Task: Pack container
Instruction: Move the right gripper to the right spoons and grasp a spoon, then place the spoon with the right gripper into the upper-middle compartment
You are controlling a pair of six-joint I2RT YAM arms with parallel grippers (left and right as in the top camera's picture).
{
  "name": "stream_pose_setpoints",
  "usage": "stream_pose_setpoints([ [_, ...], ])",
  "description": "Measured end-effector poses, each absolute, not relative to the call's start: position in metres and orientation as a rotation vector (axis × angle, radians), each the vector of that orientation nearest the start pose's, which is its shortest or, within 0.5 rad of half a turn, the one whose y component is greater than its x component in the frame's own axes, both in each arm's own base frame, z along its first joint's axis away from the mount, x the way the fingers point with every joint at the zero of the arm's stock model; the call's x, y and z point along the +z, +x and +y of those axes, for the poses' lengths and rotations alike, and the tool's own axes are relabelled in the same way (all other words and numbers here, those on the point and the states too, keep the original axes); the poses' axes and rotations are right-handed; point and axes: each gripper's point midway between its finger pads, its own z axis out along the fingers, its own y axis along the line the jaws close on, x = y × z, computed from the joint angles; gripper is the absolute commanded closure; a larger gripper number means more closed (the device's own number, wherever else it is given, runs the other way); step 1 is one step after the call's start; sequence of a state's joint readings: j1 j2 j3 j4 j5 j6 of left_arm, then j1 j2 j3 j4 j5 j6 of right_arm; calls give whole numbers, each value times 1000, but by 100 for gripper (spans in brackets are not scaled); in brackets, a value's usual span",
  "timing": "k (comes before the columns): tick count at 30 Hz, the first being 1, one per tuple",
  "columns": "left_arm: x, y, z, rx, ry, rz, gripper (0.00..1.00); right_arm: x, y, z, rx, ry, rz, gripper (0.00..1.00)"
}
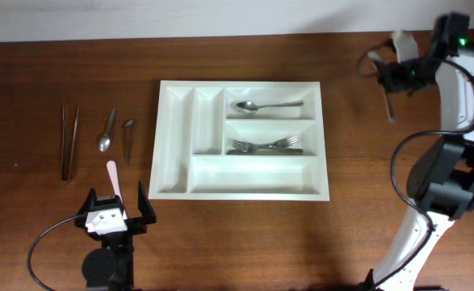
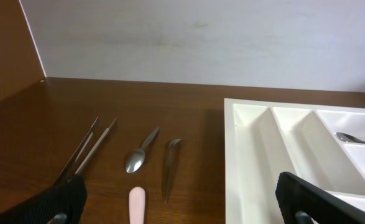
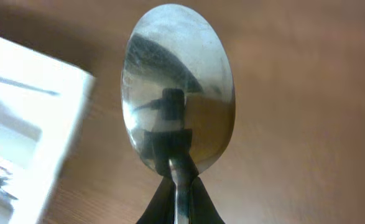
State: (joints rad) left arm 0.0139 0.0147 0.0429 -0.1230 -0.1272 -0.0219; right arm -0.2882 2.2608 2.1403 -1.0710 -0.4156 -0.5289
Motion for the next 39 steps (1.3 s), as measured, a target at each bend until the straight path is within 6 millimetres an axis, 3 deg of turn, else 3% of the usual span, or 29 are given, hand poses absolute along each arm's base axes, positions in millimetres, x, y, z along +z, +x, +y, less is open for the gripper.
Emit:
stream_pose_setpoints([
  [4, 161, 242, 25, 100, -125, 1661, 1, 159, 537, -15, 357, -680, 2449, 96],
  [12, 161, 242, 25, 100, -126, 1661, 1, 159, 523, 123, 357, -1240, 2232, 96],
  [16, 161, 242, 25, 100, -125, 1661, 1, 156, 516, 163, 268, -1451, 2127, 96],
  [20, 161, 242, 25, 100, -126, 1661, 1, 155, 519, 179, 158, -1549, 2055, 96],
  [23, 161, 242, 25, 100, -126, 1661, 1, 150, 520, 179, 126, -1576, 2053, 96],
  [30, 161, 242, 25, 100, -126, 1661, 1, 107, 521, 174, 137, -1615, 2134, 96],
  [31, 161, 242, 25, 100, -126, 1661, 1, 100, 520, 174, 146, -1622, 2147, 92],
  [33, 161, 242, 25, 100, -126, 1661, 1, 93, 520, 173, 156, -1625, 2162, 57],
  [34, 161, 242, 25, 100, -126, 1661, 1, 90, 519, 174, 159, -1630, 2164, 48],
  [36, 161, 242, 25, 100, -126, 1661, 1, 89, 519, 174, 159, -1636, 2161, 42],
  [39, 161, 242, 25, 100, -126, 1661, 1, 89, 520, 175, 161, -1627, 2165, 41],
])
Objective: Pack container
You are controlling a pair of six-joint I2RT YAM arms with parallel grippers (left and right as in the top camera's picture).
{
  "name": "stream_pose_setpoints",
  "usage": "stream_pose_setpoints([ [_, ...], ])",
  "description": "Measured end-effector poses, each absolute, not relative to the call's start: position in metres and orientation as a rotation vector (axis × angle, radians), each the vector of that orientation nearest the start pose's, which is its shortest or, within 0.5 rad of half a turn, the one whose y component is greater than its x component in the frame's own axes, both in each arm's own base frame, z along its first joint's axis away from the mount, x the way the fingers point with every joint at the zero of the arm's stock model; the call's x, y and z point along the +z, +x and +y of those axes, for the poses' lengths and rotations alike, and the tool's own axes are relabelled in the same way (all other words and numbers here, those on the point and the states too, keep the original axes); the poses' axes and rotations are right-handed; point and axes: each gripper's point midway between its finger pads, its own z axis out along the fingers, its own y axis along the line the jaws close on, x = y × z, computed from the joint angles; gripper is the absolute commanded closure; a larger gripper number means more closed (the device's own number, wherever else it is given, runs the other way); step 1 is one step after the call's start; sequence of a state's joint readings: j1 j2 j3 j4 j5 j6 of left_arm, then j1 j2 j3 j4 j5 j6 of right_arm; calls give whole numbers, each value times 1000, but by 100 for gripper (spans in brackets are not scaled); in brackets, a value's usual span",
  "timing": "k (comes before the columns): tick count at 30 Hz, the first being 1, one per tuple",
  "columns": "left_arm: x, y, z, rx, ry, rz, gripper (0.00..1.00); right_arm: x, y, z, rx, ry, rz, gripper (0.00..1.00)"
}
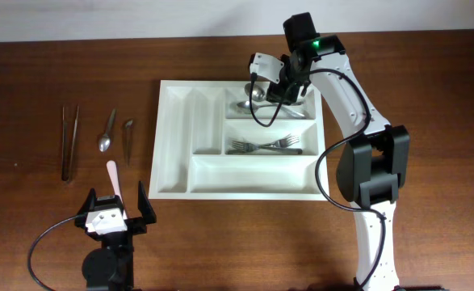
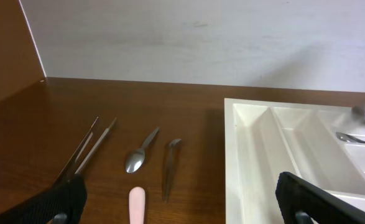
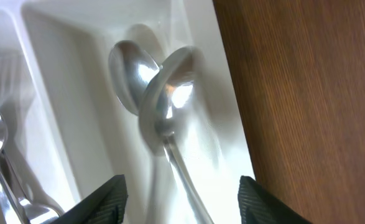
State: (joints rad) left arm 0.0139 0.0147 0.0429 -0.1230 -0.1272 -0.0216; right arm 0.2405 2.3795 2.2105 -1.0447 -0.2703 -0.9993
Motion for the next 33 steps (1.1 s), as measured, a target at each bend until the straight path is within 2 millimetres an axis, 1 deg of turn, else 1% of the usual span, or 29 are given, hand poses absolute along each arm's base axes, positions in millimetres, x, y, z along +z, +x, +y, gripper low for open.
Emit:
stream_pose_setpoints([
  [2, 161, 242, 25, 100, -125, 1661, 1, 90, 521, 175, 166, -1597, 2184, 40],
  [3, 161, 242, 25, 100, -126, 1661, 1, 91, 521, 175, 174, -1565, 2206, 37],
  [5, 161, 242, 25, 100, -126, 1661, 1, 95, 524, 174, 186, -1483, 2252, 34],
  [7, 161, 242, 25, 100, -125, 1661, 1, 102, 529, 172, 194, -1378, 2302, 32],
  [8, 161, 242, 25, 100, -126, 1661, 1, 109, 532, 169, 199, -1294, 2341, 32],
  [9, 161, 242, 25, 100, -126, 1661, 1, 115, 534, 166, 203, -1225, 2371, 28],
  [10, 161, 242, 25, 100, -125, 1661, 1, 125, 535, 159, 213, -1120, 2420, 22],
  [12, 161, 242, 25, 100, -126, 1661, 1, 142, 537, 142, 209, -956, 2485, 11],
  [14, 161, 242, 25, 100, -126, 1661, 1, 163, 539, 114, 179, -763, 2542, 1],
  [16, 161, 242, 25, 100, -125, 1661, 1, 182, 540, 82, 131, -599, 2569, 1],
  [18, 161, 242, 25, 100, -126, 1661, 1, 198, 536, 41, 75, -432, 2598, 1],
  [20, 161, 242, 25, 100, -126, 1661, 1, 203, 528, 10, 43, -319, 2636, 1],
  [23, 161, 242, 25, 100, -126, 1661, 1, 198, 512, -34, 9, -167, 2717, 1],
  [25, 161, 242, 25, 100, -126, 1661, 1, 195, 503, -54, -1, -94, 2751, 1],
  [28, 161, 242, 25, 100, -126, 1661, 1, 192, 493, -71, -9, -33, 2785, 1],
  [30, 161, 242, 27, 107, -132, 1660, 1, 191, 490, -76, -10, -10, 2799, 1],
  [33, 162, 242, 26, 103, -130, 1656, 1, 191, 489, -79, -14, 5, 2800, 1],
])
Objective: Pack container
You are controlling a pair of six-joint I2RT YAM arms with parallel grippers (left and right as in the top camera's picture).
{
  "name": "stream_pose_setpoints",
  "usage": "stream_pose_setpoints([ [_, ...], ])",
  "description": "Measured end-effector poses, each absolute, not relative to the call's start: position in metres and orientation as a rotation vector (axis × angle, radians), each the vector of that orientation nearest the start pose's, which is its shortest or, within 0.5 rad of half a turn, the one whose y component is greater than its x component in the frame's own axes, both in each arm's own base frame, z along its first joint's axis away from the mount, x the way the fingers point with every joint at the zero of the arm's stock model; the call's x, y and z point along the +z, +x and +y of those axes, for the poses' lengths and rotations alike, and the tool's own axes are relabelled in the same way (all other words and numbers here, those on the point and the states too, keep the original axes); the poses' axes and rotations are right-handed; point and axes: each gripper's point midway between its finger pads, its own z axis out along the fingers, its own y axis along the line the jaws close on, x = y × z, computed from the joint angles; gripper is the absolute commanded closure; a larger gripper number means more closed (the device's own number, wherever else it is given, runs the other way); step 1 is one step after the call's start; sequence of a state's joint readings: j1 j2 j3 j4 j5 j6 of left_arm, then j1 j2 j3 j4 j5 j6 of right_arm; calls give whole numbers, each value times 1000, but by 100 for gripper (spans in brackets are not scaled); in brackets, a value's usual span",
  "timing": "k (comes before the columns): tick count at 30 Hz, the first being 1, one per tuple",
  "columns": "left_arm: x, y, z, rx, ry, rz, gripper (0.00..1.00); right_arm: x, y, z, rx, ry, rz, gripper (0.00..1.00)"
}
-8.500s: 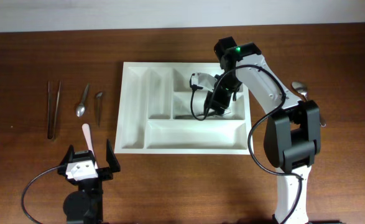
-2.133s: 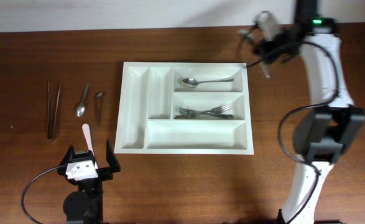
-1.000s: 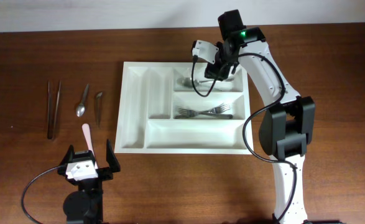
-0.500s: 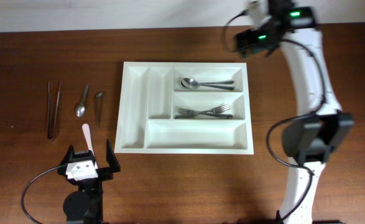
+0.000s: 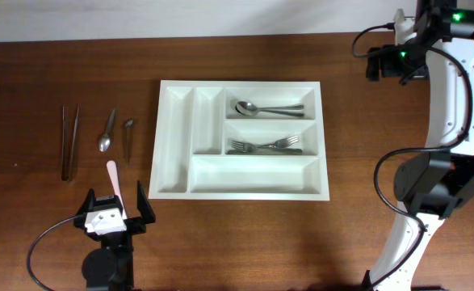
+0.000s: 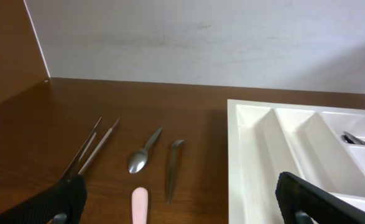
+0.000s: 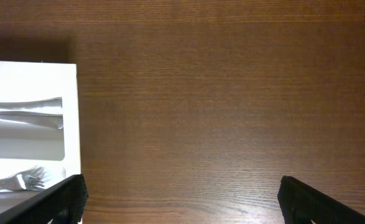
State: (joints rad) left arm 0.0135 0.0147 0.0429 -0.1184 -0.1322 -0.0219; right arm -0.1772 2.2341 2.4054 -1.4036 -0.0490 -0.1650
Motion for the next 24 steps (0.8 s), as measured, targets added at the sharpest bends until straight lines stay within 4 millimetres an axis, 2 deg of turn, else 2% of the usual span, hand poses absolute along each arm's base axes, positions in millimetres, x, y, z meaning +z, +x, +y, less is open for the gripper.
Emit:
stream_pose_setpoints([
  [4, 154, 242, 21, 79, -110, 1697, 1, 191, 489, -79, -13, 7, 2800, 1],
  [8, 139, 226, 23, 85, -140, 1867, 1, 191, 489, -79, -13, 10, 2800, 1],
  [11, 145, 215, 29, 123, -168, 1964, 1, 191, 489, -79, -13, 11, 2799, 1],
  [13, 165, 213, 33, 146, -185, 1984, 1, 191, 489, -79, -13, 12, 2800, 1],
  [16, 210, 221, 35, 155, -197, 1964, 1, 191, 489, -79, -13, 10, 2800, 1],
  [18, 233, 226, 36, 155, -200, 1964, 1, 191, 489, -79, -13, 12, 2800, 1],
  [21, 259, 237, 37, 189, -164, 1979, 1, 191, 489, -79, -13, 11, 2800, 1],
  [24, 277, 252, 39, 243, -110, 1964, 1, 191, 489, -79, -13, 11, 2799, 1],
])
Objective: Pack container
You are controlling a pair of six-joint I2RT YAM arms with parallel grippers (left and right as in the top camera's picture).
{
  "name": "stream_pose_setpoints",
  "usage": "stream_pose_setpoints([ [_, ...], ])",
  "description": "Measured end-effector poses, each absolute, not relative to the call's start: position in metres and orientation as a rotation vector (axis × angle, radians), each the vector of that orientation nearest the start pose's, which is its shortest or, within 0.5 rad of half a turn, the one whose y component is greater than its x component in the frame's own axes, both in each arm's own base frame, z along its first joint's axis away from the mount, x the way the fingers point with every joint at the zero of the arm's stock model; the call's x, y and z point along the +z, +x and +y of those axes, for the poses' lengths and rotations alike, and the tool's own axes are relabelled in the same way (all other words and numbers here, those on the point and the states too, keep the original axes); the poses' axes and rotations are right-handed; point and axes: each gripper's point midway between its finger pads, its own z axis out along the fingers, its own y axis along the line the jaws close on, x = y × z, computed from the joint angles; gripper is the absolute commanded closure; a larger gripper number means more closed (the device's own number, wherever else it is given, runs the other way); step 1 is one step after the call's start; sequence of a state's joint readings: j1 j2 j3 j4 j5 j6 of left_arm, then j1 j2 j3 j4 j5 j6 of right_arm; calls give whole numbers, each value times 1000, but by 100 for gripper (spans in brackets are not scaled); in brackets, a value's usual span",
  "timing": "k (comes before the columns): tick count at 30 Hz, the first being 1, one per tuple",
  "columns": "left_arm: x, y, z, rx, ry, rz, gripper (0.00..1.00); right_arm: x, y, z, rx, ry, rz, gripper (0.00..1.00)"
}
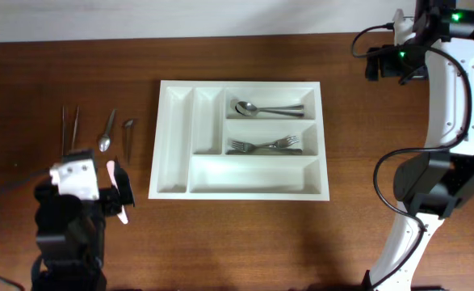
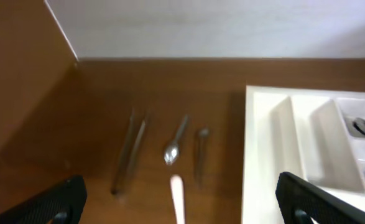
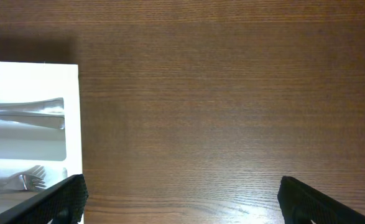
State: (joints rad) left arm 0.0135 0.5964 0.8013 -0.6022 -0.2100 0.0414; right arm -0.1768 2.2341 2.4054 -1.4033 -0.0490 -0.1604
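The white cutlery tray lies mid-table. Two spoons sit in its top right compartment and forks in the one below. Left of the tray lie tweezers, a spoon, a small metal tool and a pink-handled utensil. My left gripper hangs open above the pink utensil, holding nothing, and its arm covers part of that group from overhead. My right gripper is open and empty over bare table, right of the tray's edge.
The right arm reaches along the table's right side to the far corner. A pale wall runs behind the table's far edge. Brown tabletop lies between the tray and the right gripper.
My left arm has risen and moved forward from the table's front edge, and now hangs over the pink utensil. Its view now looks down on the loose cutlery. The right arm has not moved.
My right gripper held a spoon at the far right. It then had the spoon in the tray's top right compartment beside another. Then it stood open at the far right, the spoon left in the tray. Now the left arm has come up over the loose cutlery.
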Motion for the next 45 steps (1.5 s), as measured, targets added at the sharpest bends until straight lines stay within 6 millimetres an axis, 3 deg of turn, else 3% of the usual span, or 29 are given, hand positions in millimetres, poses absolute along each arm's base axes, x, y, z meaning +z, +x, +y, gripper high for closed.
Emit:
stream_pose_setpoints([
  [5, 282, 264, 39, 274, -64, 1952, 1, 191, 489, -79, -13, 11, 2800, 1],
  [9, 263, 267, 43, 293, -86, 2034, 1, 191, 489, -79, -13, 11, 2799, 0],
  [20, 125, 283, 64, 382, -389, 2543, 1, 191, 489, -79, -13, 11, 2799, 1],
  [28, 64, 282, 85, 339, -631, 2726, 0, 191, 489, -79, -13, 11, 2800, 1],
  [31, 54, 285, 88, 295, -679, 2737, 1, 191, 489, -79, -13, 11, 2799, 1],
  [36, 43, 292, 88, 256, -692, 2744, 15, 191, 489, -79, -13, 12, 2800, 1],
  [45, 27, 313, 89, 240, -642, 2728, 23, 191, 489, -79, -13, 11, 2800, 1],
])
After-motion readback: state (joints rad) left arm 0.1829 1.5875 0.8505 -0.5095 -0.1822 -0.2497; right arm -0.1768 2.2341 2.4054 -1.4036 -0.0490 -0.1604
